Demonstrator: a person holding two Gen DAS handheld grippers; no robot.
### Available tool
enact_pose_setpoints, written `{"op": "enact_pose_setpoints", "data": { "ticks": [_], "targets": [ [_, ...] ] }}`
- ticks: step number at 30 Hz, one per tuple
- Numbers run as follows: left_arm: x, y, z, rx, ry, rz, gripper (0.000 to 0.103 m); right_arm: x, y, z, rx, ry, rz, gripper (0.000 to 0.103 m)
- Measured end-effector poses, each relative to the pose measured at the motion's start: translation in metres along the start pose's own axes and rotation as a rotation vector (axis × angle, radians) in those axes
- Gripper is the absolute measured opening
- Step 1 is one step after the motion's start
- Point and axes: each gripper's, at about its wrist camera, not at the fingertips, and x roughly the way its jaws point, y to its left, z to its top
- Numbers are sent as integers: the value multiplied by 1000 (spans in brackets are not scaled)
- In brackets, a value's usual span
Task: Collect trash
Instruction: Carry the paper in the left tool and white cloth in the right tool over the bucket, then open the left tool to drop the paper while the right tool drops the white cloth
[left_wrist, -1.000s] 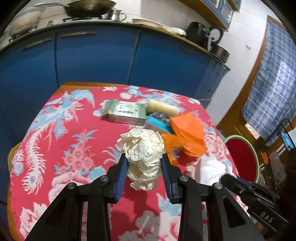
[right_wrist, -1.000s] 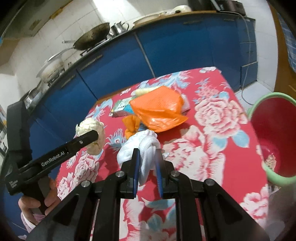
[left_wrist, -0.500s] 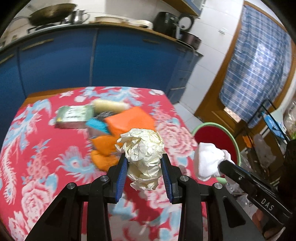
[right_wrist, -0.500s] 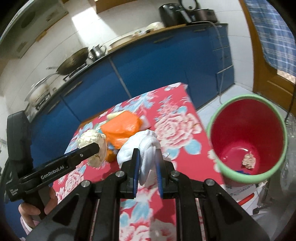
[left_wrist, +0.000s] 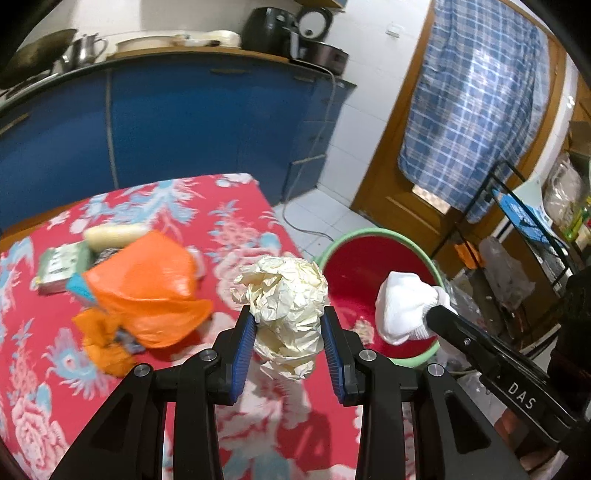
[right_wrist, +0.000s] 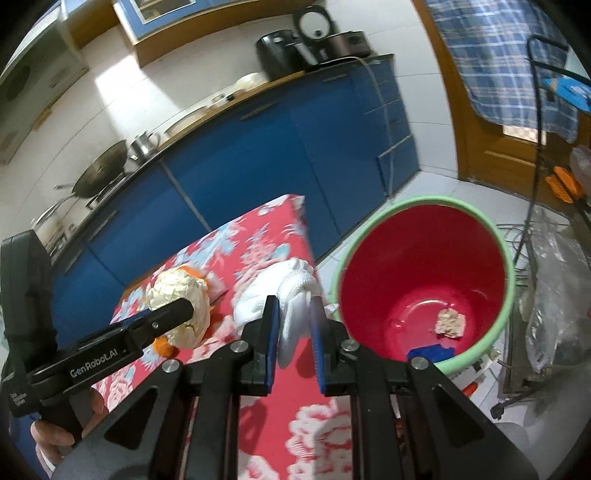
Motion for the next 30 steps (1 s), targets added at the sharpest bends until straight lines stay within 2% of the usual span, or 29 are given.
{"op": "enact_pose_setpoints", "data": {
  "ticks": [18, 24, 27, 30],
  "targets": [
    [72, -73, 0, 142, 121, -43, 38, 9, -87, 1, 163, -10, -133, 20],
    [91, -89, -4, 180, 153, -57, 38, 12, -106, 0, 202, -11, -158, 24],
    [97, -94, -5, 190, 166, -66, 42, 14, -114, -1, 225, -9, -168, 25],
    [101, -98, -6, 192, 177, -64, 51, 15, -122, -1, 251, -6, -177, 30]
  ]
}}
